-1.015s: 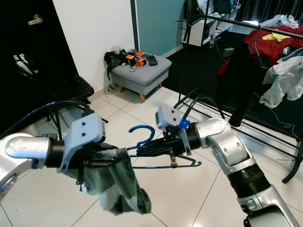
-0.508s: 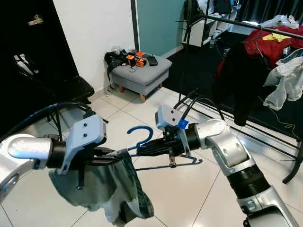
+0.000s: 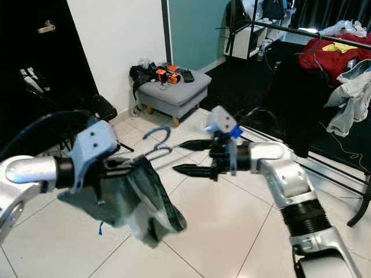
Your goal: Hang hanger
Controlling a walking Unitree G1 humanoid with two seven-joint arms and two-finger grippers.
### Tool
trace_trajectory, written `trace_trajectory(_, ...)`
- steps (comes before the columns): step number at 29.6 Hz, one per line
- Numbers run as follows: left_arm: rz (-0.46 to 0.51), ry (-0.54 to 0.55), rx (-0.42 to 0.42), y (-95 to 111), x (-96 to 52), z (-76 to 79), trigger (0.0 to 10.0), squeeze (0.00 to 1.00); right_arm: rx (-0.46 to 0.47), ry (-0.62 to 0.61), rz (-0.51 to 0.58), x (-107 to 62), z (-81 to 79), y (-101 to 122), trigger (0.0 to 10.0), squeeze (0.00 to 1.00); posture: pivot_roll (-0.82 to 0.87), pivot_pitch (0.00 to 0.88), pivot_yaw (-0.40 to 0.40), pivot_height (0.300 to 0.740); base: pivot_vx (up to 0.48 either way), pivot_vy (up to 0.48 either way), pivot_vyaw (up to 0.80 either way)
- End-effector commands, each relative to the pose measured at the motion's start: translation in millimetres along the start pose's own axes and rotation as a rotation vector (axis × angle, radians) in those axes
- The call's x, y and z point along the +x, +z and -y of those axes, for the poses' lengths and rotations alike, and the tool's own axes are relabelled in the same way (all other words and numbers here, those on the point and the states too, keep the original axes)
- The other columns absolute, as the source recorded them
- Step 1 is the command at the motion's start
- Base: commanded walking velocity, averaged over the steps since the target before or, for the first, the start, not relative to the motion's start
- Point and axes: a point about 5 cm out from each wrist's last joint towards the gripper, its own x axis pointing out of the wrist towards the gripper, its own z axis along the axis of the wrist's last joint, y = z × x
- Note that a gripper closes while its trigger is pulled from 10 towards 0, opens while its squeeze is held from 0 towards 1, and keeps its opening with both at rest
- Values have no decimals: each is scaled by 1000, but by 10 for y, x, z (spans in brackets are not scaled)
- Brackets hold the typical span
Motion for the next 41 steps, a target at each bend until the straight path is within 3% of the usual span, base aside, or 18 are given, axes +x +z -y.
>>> trace_trajectory(1, -18, 67, 48, -29, -97, -124, 0, 0, 8, -107, 3, -223, 111, -19, 10000, 1000, -64, 36, 16, 740, 0, 0, 0)
trace_trajectory(8, 34, 126, 65, 31, -181, -256, 0, 0, 72, -164, 3, -459, 123, -108, 10000, 1000, -73, 37, 18, 740, 0, 0, 0)
trace_trajectory(9, 95, 122, 55, 129, -208, -280, 4039, 0, 113, -128, -27, -470, 37, -218, 10000, 1000, -76, 37, 18, 740, 0, 0, 0)
trace_trajectory(10, 172, 99, 40, 241, -244, -287, 9608, 0, 180, -87, -70, -467, -56, -362, 10000, 216, -77, 37, 21, 740, 0, 0, 0)
trace_trajectory(13, 223, 80, 32, 313, -269, -286, 9608, 0, 226, -59, -100, -463, -121, -458, 10000, 216, -77, 37, 21, 740, 0, 0, 0)
trace_trajectory(14, 286, 39, 26, 407, -312, -278, 10000, 0, 276, -46, -116, -424, -183, -565, 10000, 0, -75, 36, 20, 740, 0, 0, 0)
trace_trajectory(17, 367, -6, 42, 509, -378, -291, 10000, 0, 335, -83, -89, -332, -194, -675, 10000, 0, -72, 34, 21, 740, 0, 0, 0)
trace_trajectory(18, 397, -36, 75, 543, -427, -313, 10000, 0, 379, -141, -28, -254, -147, -703, 10000, 0, -72, 33, 23, 740, 0, 0, 0)
trace_trajectory(23, 444, -53, 122, 648, -478, -381, 10000, 0, 479, -188, 115, -154, -78, -643, 10000, 0, -69, 29, 26, 740, 0, 0, 0)
trace_trajectory(30, 490, -22, 165, 784, -465, -433, 10000, 0, 487, -127, 98, -116, -170, -646, 10000, 0, -71, 27, 30, 740, 0, 0, 0)
trace_trajectory(33, 502, -22, 164, 826, -404, -402, 10000, 0, 454, 51, 81, -42, -399, -599, 10000, 0, -72, 28, 31, 740, 0, 0, 0)
trace_trajectory(35, 514, -34, 162, 838, -391, -383, 10000, 0, 439, 92, 78, -12, -458, -587, 10000, 0, -72, 28, 31, 740, 0, 0, 0)
trace_trajectory(41, 540, -63, 165, 878, -376, -344, 10000, 0, 416, 91, 80, 103, -469, -569, 10000, 0, -69, 25, 30, 740, 0, 0, 0)
